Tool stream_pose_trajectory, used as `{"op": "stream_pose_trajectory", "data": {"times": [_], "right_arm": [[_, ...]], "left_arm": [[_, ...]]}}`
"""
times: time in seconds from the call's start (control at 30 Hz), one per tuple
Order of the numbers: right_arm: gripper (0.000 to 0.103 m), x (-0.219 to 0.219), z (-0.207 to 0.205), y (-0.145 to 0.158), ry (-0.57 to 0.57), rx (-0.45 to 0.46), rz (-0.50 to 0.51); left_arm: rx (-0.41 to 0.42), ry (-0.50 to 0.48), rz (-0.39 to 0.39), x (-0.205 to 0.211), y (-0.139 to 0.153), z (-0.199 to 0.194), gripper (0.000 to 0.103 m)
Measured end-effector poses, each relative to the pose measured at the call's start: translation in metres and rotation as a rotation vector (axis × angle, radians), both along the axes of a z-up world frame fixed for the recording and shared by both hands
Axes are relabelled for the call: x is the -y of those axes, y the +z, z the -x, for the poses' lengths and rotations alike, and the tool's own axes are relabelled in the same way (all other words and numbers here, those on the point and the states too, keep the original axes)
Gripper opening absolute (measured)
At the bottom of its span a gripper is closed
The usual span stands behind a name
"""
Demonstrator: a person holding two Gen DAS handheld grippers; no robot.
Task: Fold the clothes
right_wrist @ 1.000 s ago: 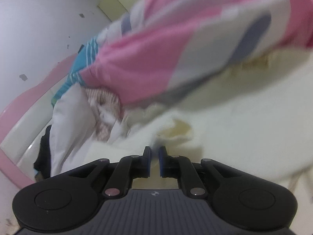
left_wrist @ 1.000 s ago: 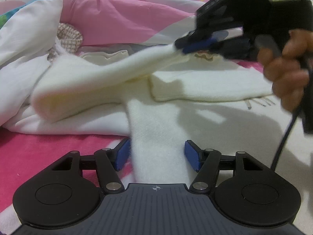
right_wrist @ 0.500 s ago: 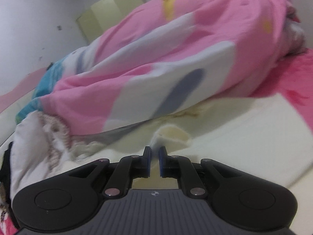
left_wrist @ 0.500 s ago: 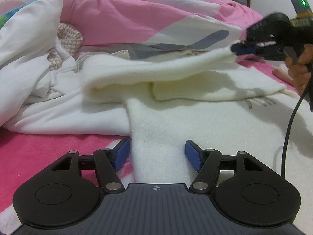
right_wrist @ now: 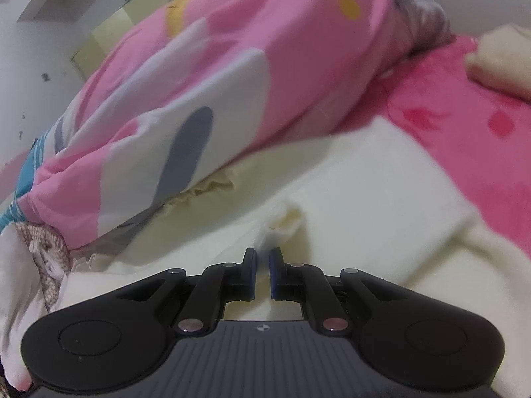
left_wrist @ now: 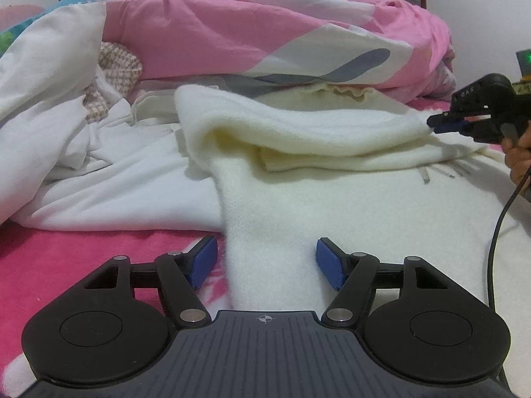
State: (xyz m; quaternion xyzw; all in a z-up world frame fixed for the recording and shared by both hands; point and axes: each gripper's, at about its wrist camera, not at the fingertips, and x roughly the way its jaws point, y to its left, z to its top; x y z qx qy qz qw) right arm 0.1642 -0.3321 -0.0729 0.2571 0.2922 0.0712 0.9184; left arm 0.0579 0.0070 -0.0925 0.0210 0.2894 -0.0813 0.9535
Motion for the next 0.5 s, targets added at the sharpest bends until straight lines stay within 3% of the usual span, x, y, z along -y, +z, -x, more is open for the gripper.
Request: {"op": "stream_pose_trajectory", "data": {"times": [0.37,0.5], "right_arm": [[0.008,0.034,0.003,-0.011,-0.089,-0.005,-0.047],[0.008,0.046,0.005,-0.021,-0.107,-0.011,-0.107]], "left_arm": [[0.007,0.003,-0.014,0.000,-0.002,0.002,0.070],[0.006,0.002,-0.012,-0.001,-0.003,0.001,0.071]]}}
